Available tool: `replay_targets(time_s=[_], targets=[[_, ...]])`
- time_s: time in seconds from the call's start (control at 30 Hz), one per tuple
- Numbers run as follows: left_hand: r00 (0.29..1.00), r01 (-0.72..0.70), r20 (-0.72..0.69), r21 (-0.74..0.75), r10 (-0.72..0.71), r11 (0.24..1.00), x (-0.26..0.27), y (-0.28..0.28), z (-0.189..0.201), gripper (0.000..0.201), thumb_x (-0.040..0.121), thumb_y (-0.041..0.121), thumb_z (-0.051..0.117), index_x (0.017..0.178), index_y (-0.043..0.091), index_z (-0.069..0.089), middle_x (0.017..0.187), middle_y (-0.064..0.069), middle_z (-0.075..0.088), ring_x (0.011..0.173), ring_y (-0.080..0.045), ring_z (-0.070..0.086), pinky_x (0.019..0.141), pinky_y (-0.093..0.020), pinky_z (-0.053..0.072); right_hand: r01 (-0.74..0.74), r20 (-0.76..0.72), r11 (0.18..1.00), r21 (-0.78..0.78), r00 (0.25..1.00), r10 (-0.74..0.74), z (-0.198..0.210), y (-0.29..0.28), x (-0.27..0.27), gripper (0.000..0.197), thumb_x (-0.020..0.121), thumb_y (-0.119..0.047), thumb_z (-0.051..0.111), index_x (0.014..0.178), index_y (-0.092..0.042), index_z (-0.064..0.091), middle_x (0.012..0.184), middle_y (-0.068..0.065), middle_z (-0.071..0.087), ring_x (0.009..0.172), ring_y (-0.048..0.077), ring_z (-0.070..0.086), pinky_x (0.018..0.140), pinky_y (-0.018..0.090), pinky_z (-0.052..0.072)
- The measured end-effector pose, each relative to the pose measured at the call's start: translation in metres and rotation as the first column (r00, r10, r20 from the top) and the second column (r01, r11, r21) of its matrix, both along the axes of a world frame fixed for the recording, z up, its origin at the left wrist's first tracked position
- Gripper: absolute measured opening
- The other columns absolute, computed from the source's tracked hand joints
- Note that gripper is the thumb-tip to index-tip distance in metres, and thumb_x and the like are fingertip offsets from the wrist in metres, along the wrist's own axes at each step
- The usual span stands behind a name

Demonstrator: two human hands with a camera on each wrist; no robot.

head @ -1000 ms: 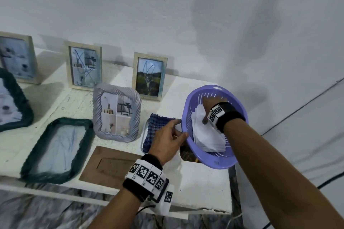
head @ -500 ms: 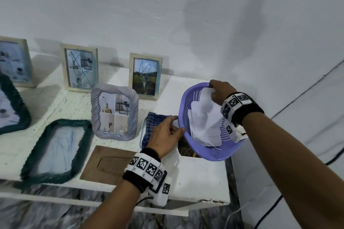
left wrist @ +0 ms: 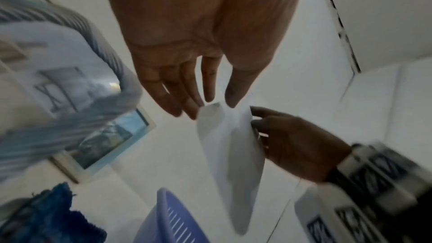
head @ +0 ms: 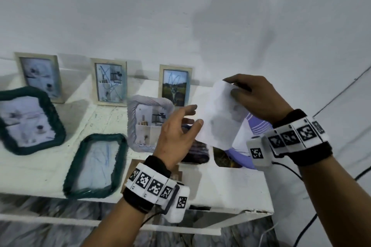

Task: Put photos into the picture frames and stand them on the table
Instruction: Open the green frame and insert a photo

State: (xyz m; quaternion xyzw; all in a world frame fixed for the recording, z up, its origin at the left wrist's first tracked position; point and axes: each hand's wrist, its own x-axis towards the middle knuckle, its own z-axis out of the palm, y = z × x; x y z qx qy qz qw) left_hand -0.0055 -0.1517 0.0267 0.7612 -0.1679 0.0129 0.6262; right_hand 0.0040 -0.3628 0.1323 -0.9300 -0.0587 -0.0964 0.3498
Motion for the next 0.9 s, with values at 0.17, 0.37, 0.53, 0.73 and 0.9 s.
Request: replay_targets(time_s=[0.17,0.37,0.53,0.73,0.9], targets=[[0.998,-0.002,-0.069,-0.119,-0.007,0.993,0.008,0.086,0.001,0.022,0.093,0.007,0.063,0.110,0.020,0.068,0.097,-0.001,0.074,0.093,-0.019,0.068,0.083,-0.032,0.055,0.006,0.076,0.966,0.259,0.997,-0.026,-0.025,0.076,-0.014,0.031,0.091,-0.010,0.060,0.120,-0.021,0.063,0.092,-0.002,0.067,0.081,0.008,0.062,0.070,0.017,0.048],[0.965,-0.185,-0.214,-0.158,0.149,0.970,0.009,0.196,-0.023,0.018,0.092,0.006,0.063,0.105,0.017,0.067,0.094,-0.010,0.073,0.094,-0.033,0.068,0.082,-0.052,0.057,0.065,-0.066,0.818,0.572,0.997,-0.033,-0.099,0.179,-0.029,0.029,0.093,-0.009,0.061,0.121,-0.014,0.059,0.084,0.011,0.070,0.074,0.025,0.068,0.062,0.033,0.056],[0.941,-0.225,-0.267,-0.033,0.209,0.974,0.010,0.252,-0.060,0.014,0.091,0.007,0.065,0.100,0.018,0.068,0.084,-0.002,0.073,0.084,-0.019,0.067,0.076,-0.040,0.055,0.110,-0.167,0.776,0.622,0.986,-0.007,-0.153,0.253,-0.035,0.014,0.092,0.002,0.058,0.103,-0.004,0.062,0.081,0.014,0.067,0.060,0.017,0.063,0.053,0.027,0.053],[0.944,-0.225,-0.156,0.342,0.291,0.912,0.011,0.295,-0.092,0.010,0.090,0.024,0.066,0.100,0.024,0.069,0.095,0.012,0.070,0.088,-0.005,0.064,0.074,-0.008,0.044,0.202,-0.243,0.816,0.542,0.967,-0.078,-0.186,0.296,-0.034,0.017,0.090,0.004,0.057,0.095,-0.011,0.062,0.067,0.012,0.064,0.060,0.024,0.060,0.056,0.040,0.052],[0.960,-0.221,-0.049,0.470,0.275,0.855,0.011,0.312,-0.113,0.021,0.092,0.020,0.063,0.113,0.017,0.065,0.107,0.001,0.063,0.089,-0.011,0.061,0.083,-0.030,0.052,0.274,-0.322,0.884,0.378,0.935,-0.152,-0.205,0.305,-0.033,0.016,0.089,-0.001,0.057,0.098,-0.013,0.063,0.069,0.009,0.065,0.067,0.029,0.060,0.061,0.040,0.049]])
